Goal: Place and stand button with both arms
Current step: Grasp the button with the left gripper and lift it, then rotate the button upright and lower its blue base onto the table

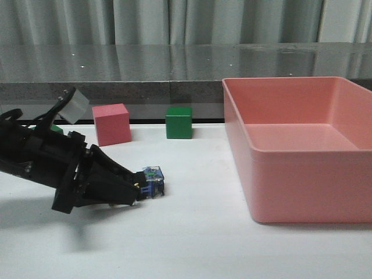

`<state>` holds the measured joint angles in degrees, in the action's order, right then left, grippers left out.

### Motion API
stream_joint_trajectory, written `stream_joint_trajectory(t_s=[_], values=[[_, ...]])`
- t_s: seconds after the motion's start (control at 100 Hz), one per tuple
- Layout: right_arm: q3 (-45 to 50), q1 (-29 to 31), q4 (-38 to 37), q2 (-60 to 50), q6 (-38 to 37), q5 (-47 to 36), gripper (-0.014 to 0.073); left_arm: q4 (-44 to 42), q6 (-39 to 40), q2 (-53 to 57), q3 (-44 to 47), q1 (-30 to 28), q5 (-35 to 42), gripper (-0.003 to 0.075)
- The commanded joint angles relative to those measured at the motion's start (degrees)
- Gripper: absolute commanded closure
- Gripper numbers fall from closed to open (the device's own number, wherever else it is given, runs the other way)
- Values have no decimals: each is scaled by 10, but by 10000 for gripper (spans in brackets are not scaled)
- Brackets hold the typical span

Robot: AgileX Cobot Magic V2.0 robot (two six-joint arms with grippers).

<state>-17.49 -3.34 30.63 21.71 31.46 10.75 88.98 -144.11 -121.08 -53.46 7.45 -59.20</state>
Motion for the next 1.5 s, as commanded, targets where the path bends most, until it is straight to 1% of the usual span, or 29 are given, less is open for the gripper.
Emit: stream_joint_trajectory(t_s=[0.0,0.1,0.17,0.22,0.3,0.34,0.39,0.41,0.46,0.55,0.6,0.65,0.68,0.79,0.84,0.85,0.91,1.03,1.1,1.27,1.49], values=[[-15,2,6,2,1,-36,652,-52,6,39,-5,3,-26,740],[-15,2,6,2,1,-36,652,-85,29,82,-5,3,-29,740],[-15,2,6,2,1,-36,652,-98,53,124,-5,3,-17,739],[-15,2,6,2,1,-36,652,-111,76,160,-7,3,5,739],[-15,2,6,2,1,-36,652,-156,149,216,-23,6,58,739],[-15,2,6,2,1,-36,652,-200,186,246,-36,8,78,739],[-15,2,6,2,1,-36,652,-261,252,277,-62,11,95,739],[-15,2,6,2,1,-36,652,-289,269,288,-70,11,95,739],[-15,2,6,2,1,-36,652,-365,343,308,-105,17,91,739],[-15,2,6,2,1,-36,652,-519,458,326,-164,39,65,739],[-15,2,6,2,1,-36,652,-601,528,326,-203,56,34,739],[-15,2,6,2,1,-36,652,-678,580,323,-231,77,11,739],[-15,2,6,2,1,-36,652,-728,606,321,-244,89,0,739],[-15,2,6,2,1,-36,652,-847,676,314,-271,142,-14,739],[-15,2,6,2,1,-36,652,-890,694,309,-278,164,-15,739],[-15,2,6,2,1,-36,652,-911,698,308,-280,171,-15,739],[-15,2,6,2,1,-36,652,-956,716,298,-284,195,-16,739],[-15,2,6,2,1,-36,652,-1084,758,268,-286,245,-28,739],[-15,2,6,2,1,-36,652,-1130,761,246,-286,270,-45,738],[-15,2,6,2,1,-36,652,-1172,761,196,-287,307,-61,738],[-15,2,6,2,1,-36,652,-1177,758,161,-287,320,-62,738]])
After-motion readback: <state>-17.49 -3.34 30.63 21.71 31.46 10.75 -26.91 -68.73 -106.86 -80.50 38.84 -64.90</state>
